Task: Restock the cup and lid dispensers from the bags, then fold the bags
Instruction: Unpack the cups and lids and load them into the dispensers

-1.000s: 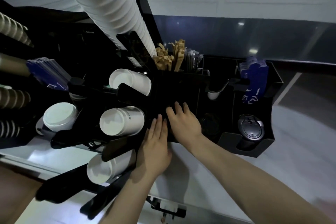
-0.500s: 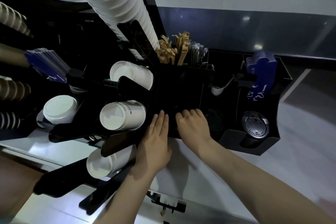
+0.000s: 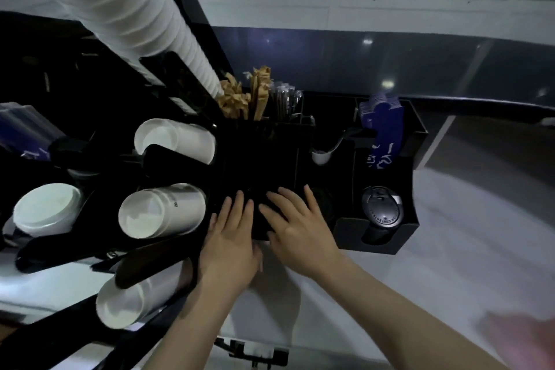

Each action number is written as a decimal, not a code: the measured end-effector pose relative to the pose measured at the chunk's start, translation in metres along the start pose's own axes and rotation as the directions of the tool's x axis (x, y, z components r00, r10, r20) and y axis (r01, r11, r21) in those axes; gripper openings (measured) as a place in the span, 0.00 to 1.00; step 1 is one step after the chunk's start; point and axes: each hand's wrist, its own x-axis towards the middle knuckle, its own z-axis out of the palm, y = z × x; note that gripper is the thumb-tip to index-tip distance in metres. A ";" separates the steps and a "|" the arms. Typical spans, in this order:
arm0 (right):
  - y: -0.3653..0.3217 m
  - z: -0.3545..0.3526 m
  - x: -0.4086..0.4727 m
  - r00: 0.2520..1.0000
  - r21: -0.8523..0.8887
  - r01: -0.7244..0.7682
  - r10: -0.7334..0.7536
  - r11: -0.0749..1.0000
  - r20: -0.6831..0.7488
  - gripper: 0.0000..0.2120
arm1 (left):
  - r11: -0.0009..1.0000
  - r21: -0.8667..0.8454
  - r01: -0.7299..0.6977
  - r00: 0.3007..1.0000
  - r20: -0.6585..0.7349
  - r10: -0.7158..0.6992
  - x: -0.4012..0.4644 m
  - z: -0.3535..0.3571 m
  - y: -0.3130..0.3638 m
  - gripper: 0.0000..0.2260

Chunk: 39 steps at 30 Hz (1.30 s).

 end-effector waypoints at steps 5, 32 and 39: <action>0.045 -0.024 -0.032 0.978 0.156 -0.115 0.139 0.981 -0.155 0.18 | 0.991 -0.059 -0.123 0.992 -0.031 0.122 0.008 0.008 0.029 0.34; 0.149 -0.049 -0.063 0.874 -0.077 -0.372 0.377 0.925 0.306 0.45 | 0.976 -0.061 -0.210 0.978 -0.020 0.209 0.020 0.022 0.078 0.29; 0.158 -0.058 -0.068 0.879 0.013 -0.342 0.316 0.940 0.357 0.44 | 0.974 -0.093 -0.207 0.978 -0.021 0.206 0.020 0.022 0.077 0.29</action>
